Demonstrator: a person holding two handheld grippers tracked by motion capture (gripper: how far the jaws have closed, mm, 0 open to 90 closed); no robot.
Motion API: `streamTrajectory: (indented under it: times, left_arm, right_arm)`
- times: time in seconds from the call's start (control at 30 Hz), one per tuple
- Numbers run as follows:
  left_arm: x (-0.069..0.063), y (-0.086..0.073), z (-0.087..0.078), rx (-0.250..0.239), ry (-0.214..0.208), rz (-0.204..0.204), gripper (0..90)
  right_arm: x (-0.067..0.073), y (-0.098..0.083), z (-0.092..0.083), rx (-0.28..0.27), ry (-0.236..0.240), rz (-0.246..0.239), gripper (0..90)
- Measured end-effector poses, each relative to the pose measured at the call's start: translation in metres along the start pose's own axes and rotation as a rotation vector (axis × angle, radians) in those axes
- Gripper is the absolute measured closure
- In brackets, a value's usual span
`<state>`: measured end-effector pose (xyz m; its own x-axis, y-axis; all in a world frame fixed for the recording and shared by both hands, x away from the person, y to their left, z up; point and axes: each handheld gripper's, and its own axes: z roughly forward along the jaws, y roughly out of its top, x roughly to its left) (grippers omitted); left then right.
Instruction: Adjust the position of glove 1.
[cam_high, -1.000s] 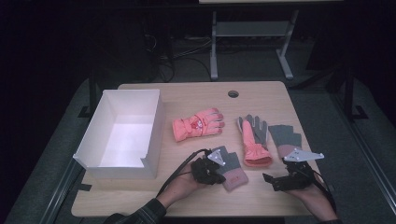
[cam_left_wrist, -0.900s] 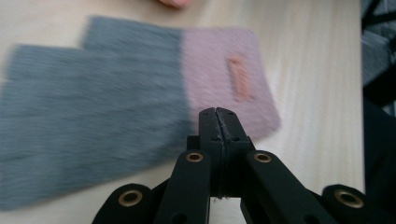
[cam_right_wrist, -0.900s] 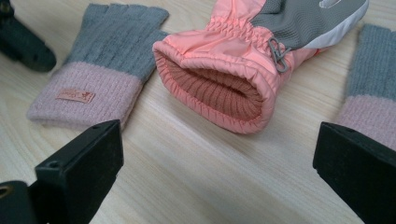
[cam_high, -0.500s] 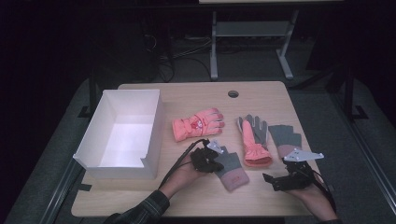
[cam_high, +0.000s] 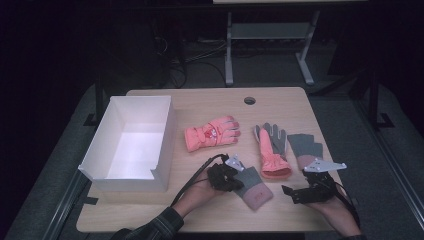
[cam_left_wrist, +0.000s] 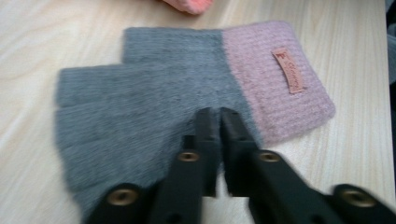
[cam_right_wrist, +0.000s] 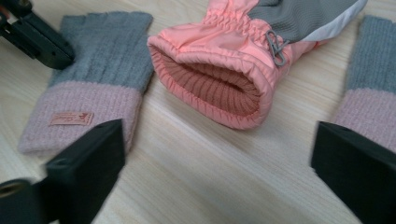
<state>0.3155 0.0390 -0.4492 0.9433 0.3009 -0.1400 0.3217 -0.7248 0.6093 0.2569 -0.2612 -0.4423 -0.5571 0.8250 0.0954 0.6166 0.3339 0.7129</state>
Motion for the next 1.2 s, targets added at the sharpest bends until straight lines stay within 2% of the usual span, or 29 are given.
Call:
streamTrajectory:
  times: [0.03,0.07,0.13,0.23,0.33,0.37,0.5,0.57,0.63,0.73,0.77,0.87,0.9,0.93,0.97,1.07,1.13,1.2]
  left_arm:
    - [0.001,-0.004,-0.005,-0.008,0.018,-0.008,72.0]
    - [0.001,-0.006,-0.008,-0.014,0.020,-0.011,66.3]
    - [0.003,-0.011,-0.015,-0.024,0.022,-0.011,58.3]
    - [0.005,-0.018,-0.025,-0.045,0.015,-0.032,46.0]
    - [0.006,-0.023,-0.032,-0.055,0.027,-0.025,36.8]
    - [0.006,-0.028,-0.037,-0.075,0.032,-0.040,34.0]
    - [0.006,-0.037,-0.043,-0.096,0.051,-0.041,24.2]
    - [0.007,-0.039,-0.045,-0.086,0.051,-0.030,19.5]
    - [0.006,-0.043,-0.046,-0.106,0.052,-0.039,18.1]
    - [0.005,-0.048,-0.050,-0.125,0.074,-0.047,16.2]
    - [0.005,-0.050,-0.051,-0.127,0.080,-0.052,13.7]
    - [0.006,-0.056,-0.053,-0.122,0.084,-0.050,13.7]
    - [0.005,-0.060,-0.054,-0.106,0.094,-0.044,13.5]
    - [0.005,-0.060,-0.054,-0.106,0.094,-0.044,13.4]
    - [0.005,-0.063,-0.054,-0.107,0.079,-0.057,13.1]
    - [0.005,-0.066,-0.056,-0.109,0.077,-0.069,12.9]
    - [0.007,-0.069,-0.059,-0.118,0.088,-0.072,12.9]
    - [0.007,-0.072,-0.062,-0.143,0.088,-0.077,12.9]
  right_arm:
    - [0.000,0.000,0.000,0.000,-0.007,-0.003,6.4]
    - [0.000,0.000,0.000,0.000,-0.009,-0.001,6.7]
    - [0.000,0.000,0.000,0.002,-0.011,-0.001,8.7]
    - [0.000,0.000,-0.001,0.000,-0.008,0.006,13.6]
    - [0.000,0.000,-0.001,0.001,-0.003,0.014,15.0]
    - [0.001,0.001,-0.002,0.004,0.001,0.018,16.2]
    - [0.000,0.002,-0.003,0.003,0.004,0.024,21.9]
    - [-0.001,0.003,-0.003,0.005,0.006,0.029,22.9]
    - [-0.003,0.003,-0.003,0.002,0.000,0.023,23.1]
    - [-0.005,0.004,-0.004,-0.002,-0.013,0.044,23.7]
    - [-0.009,0.007,-0.004,-0.010,-0.019,0.061,27.7]
    - [-0.013,0.011,-0.005,-0.014,-0.036,0.079,31.7]
    - [-0.015,0.012,-0.005,-0.022,-0.039,0.086,33.7]
    - [-0.015,0.012,-0.005,-0.022,-0.039,0.086,33.7]
    - [-0.018,0.015,-0.004,-0.030,-0.041,0.105,37.5]
    - [-0.023,0.019,-0.001,-0.035,-0.043,0.114,41.1]
    - [-0.023,0.020,-0.001,-0.035,-0.045,0.123,43.2]
    - [-0.025,0.024,0.000,-0.041,-0.056,0.112,48.1]
